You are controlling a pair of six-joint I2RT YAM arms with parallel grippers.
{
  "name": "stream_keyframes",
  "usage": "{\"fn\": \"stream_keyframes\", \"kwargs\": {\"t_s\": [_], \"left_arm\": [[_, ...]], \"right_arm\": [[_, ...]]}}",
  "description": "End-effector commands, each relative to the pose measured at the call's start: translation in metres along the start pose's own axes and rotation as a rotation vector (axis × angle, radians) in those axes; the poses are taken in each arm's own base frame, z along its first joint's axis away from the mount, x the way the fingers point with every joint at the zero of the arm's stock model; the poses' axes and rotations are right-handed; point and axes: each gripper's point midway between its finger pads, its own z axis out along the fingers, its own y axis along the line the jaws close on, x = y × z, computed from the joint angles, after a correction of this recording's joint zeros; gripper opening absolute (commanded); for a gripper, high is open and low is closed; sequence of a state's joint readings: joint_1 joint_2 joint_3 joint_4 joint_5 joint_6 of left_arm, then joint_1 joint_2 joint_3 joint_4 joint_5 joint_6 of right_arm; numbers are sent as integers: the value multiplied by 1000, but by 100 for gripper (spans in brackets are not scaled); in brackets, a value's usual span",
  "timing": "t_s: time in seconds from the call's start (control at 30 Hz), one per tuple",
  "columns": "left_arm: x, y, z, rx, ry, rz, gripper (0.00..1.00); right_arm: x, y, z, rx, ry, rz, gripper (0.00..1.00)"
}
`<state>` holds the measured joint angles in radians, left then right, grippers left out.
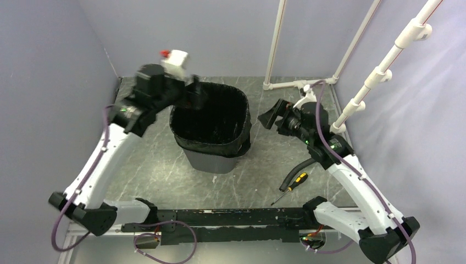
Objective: Put the trash bags into the trash bin
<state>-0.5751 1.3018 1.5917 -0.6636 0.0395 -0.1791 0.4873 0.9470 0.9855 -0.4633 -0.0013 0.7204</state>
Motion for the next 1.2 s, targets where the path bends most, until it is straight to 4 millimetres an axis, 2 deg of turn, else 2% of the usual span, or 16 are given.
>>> {"fn": "stream_keyframes", "kwargs": {"t_s": [0.0, 0.07, 0.13, 0.2, 0.27, 0.33, 0.47, 0.53, 0.63, 0.73, 0.93, 1.0, 1.17], "left_arm": [[-2, 112, -44, -291, -75, -207, 93], [15, 144, -56, -320, -75, -325, 93], [38, 160, -56, -292, -56, -424, 93], [74, 166, -46, -257, 0, -535, 93], [100, 162, -36, -203, 33, -618, 92], [119, 148, -25, -101, 56, -677, 92], [149, 128, -10, 53, 104, -715, 89], [163, 128, -5, 61, 125, -731, 89], [182, 127, 3, 96, 173, -765, 89], [195, 124, 10, 132, 220, -788, 88], [211, 125, 14, 115, 261, -790, 88], [213, 126, 15, 111, 263, -794, 88], [216, 123, 17, 119, 262, -811, 87]], "right_arm": [[-48, 66, -28, -212, -66, -128, 82], [-54, 96, -30, -305, -40, -162, 75], [-53, 120, -24, -331, -8, -226, 72], [-37, 134, -3, -292, 58, -306, 72], [-25, 146, 7, -274, 121, -369, 72], [-5, 147, 31, -225, 214, -418, 72], [32, 147, 61, -150, 347, -566, 73], [52, 145, 75, -115, 413, -637, 75], [65, 141, 95, -29, 452, -713, 76], [90, 135, 108, -5, 525, -766, 77], [141, 113, 131, -10, 642, -760, 78], [156, 102, 136, 2, 673, -745, 78], [194, 91, 149, -52, 737, -708, 79]]}}
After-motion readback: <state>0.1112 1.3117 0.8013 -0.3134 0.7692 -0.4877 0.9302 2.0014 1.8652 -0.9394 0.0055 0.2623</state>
